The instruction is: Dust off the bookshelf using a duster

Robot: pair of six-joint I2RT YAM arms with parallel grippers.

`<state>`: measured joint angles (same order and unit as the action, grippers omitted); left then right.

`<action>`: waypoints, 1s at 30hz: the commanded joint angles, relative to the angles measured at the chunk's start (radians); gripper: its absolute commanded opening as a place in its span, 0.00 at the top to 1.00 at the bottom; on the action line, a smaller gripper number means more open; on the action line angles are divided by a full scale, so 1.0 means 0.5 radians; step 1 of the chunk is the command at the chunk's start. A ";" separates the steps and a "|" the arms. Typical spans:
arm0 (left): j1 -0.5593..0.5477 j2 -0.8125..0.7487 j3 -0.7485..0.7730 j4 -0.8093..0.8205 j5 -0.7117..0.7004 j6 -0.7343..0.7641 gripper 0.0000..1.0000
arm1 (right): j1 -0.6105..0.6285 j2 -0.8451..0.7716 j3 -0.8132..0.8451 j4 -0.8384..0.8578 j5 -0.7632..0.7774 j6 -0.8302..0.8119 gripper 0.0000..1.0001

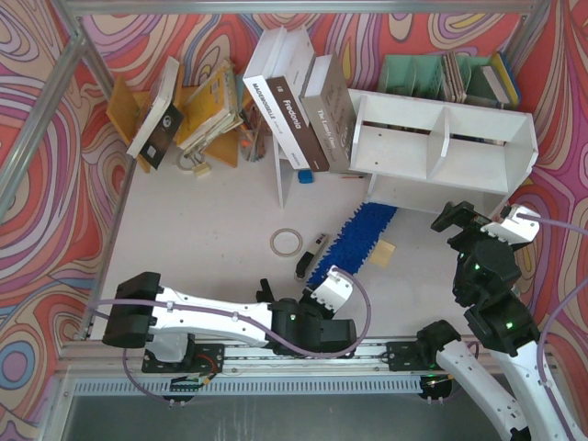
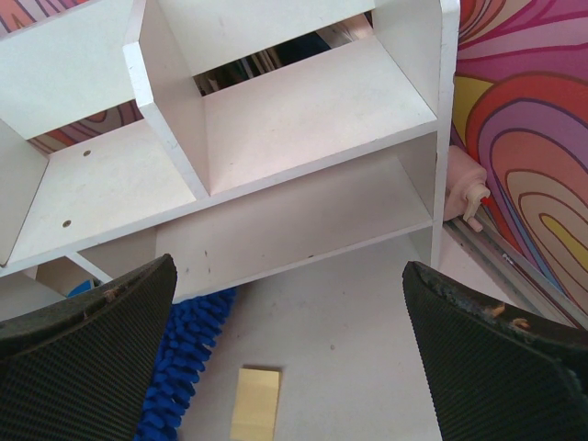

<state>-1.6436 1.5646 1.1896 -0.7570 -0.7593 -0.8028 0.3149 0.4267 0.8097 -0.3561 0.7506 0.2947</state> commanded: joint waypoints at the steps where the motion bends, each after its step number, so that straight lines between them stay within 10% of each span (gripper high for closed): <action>1: -0.005 0.051 0.043 0.071 -0.180 0.044 1.00 | -0.001 -0.007 -0.011 0.043 0.003 -0.028 0.01; 17: 0.011 0.246 -0.047 0.110 0.184 0.088 1.00 | -0.003 -0.007 -0.009 0.040 0.004 -0.024 0.01; 30: -0.210 -0.215 -0.277 0.191 -0.041 0.416 1.00 | -0.001 -0.010 -0.008 0.038 0.017 -0.025 0.01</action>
<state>-1.6958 1.5581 1.0882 -0.6994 -0.6853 -0.6651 0.3149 0.4267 0.8097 -0.3565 0.7506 0.2947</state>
